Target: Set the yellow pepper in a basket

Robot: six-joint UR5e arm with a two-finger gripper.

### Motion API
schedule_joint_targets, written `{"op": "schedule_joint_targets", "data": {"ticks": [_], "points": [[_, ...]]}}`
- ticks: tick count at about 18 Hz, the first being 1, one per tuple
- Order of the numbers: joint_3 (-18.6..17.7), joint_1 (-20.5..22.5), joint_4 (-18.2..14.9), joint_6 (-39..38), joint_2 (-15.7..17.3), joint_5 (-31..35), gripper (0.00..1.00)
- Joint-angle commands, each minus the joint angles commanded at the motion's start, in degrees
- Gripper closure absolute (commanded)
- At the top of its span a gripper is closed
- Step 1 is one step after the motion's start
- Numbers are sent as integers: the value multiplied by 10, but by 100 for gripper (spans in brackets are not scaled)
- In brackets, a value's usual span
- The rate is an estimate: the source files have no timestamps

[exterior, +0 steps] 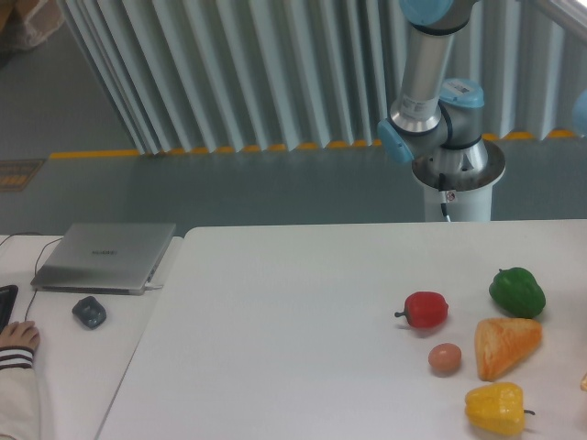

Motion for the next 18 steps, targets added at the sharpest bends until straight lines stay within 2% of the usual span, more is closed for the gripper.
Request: {"op": "schedule_joint_targets", "data": {"ticks": [11, 14, 18], "points": [[0, -11, 11, -10, 3, -2, 0], [-2, -7, 17, -8, 18, 0, 0], [-4, -9, 19, 4, 21, 23, 0]]}}
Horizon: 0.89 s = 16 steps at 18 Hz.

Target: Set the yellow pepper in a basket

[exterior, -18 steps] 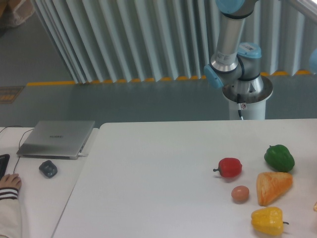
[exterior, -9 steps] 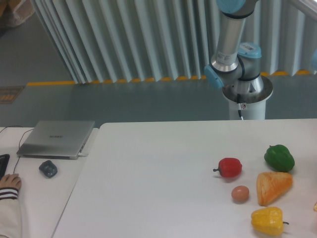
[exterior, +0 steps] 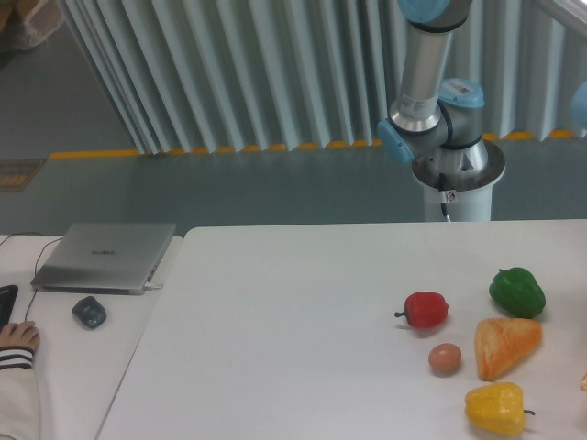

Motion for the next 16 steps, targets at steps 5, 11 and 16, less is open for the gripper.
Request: {"op": "schedule_joint_targets", "data": {"ticks": [5, 11, 16], "points": [[0, -46, 6, -85, -4, 2, 0], [16, -136, 24, -217, -20, -1, 0], [76, -237, 32, -200, -78, 105, 0]]}}
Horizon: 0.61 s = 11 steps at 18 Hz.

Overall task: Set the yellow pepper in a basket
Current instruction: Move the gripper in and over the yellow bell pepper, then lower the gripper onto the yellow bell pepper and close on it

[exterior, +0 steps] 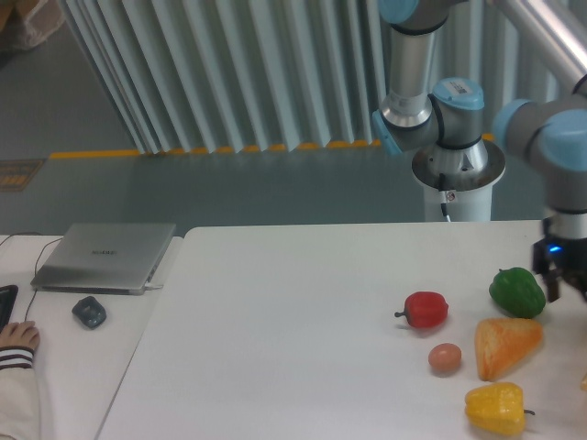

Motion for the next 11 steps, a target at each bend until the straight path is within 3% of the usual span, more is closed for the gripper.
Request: {"op": "schedule_joint_targets", "data": {"ticks": [2, 6, 11], "points": [[11, -21, -2, 55, -25, 56, 0], [37, -27, -6, 150, -50, 51, 0], [77, -56, -8, 178, -100, 55, 0]]}}
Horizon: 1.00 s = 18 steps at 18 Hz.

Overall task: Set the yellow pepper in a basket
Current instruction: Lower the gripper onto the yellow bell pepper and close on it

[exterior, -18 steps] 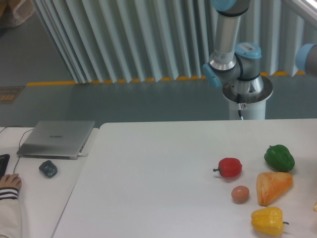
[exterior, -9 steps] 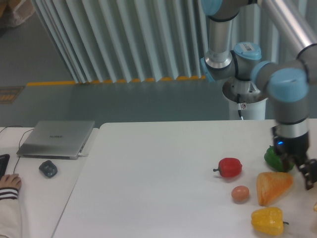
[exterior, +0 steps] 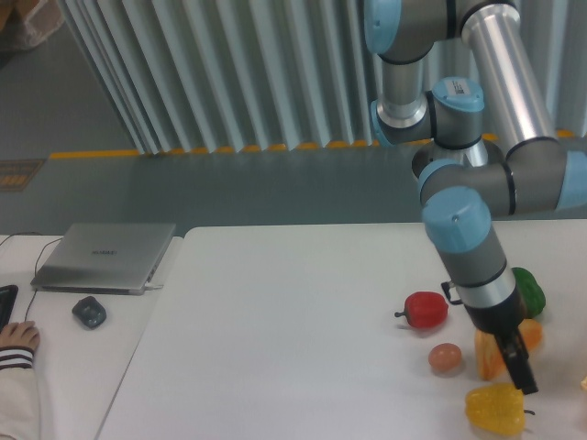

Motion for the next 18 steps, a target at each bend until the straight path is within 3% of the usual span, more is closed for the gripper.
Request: {"op": "schedule_joint_targets", "data": {"ticks": [4, 10, 18], "points": [[9, -22, -6, 7, -19, 44, 0], [4, -22, -10, 38, -26, 75, 0], [7, -25, -2, 32, -50, 78, 0]]}}
